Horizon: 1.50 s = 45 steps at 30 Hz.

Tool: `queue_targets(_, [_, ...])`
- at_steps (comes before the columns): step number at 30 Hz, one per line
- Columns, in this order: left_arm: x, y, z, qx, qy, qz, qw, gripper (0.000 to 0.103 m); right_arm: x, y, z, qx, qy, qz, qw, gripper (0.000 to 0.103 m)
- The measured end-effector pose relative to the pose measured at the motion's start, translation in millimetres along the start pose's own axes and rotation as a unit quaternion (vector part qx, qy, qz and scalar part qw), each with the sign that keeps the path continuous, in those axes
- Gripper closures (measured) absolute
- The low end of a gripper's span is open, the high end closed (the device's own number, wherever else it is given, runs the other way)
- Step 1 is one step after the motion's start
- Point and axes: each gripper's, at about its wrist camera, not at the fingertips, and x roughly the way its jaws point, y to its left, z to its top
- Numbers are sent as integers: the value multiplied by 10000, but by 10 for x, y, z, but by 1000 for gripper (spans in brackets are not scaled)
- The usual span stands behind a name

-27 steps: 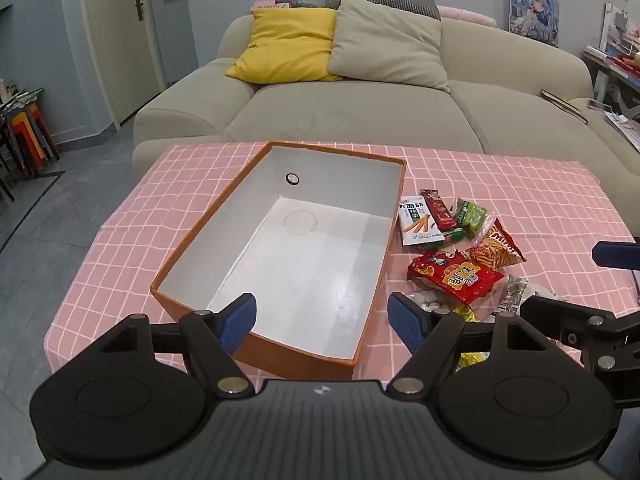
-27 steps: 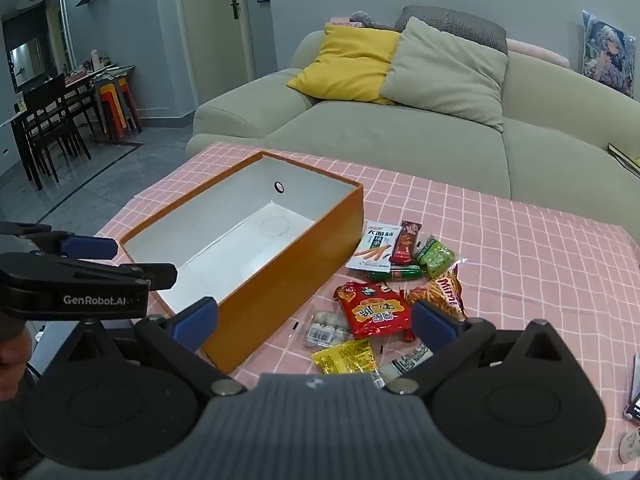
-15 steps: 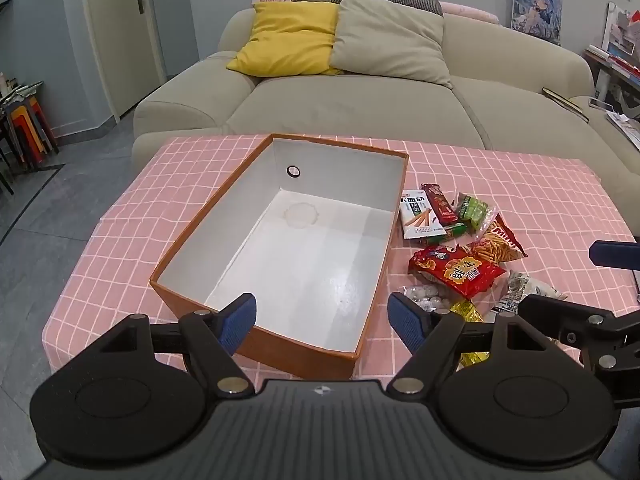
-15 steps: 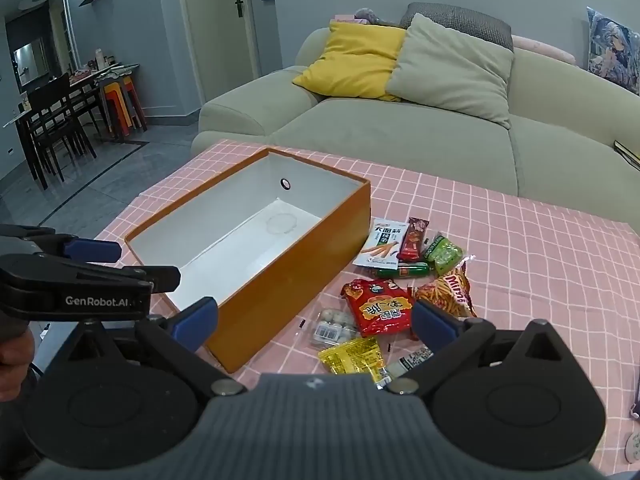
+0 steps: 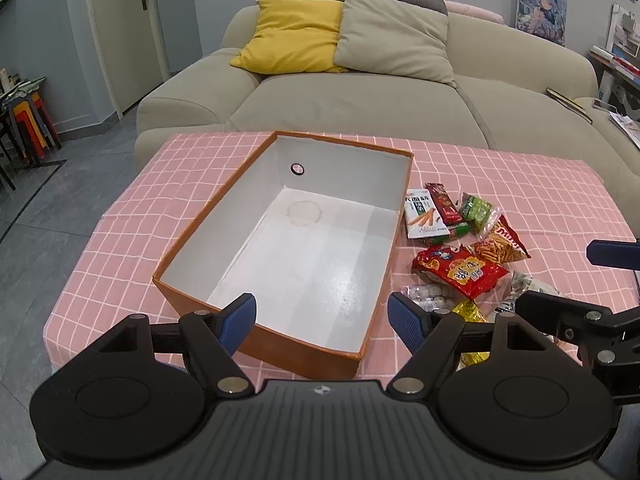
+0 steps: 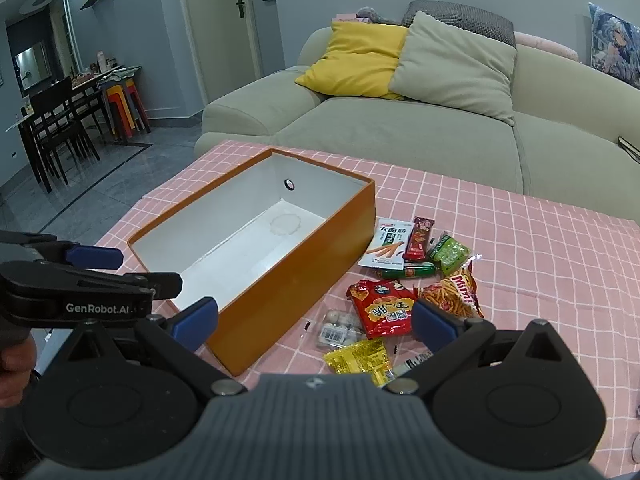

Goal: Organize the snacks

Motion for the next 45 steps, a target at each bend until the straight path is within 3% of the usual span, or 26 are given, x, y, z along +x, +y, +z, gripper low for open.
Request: queue_targets(45, [-151,64,95,6,-213,137,9997,15,35,113,73,-146,17,2,9999,4])
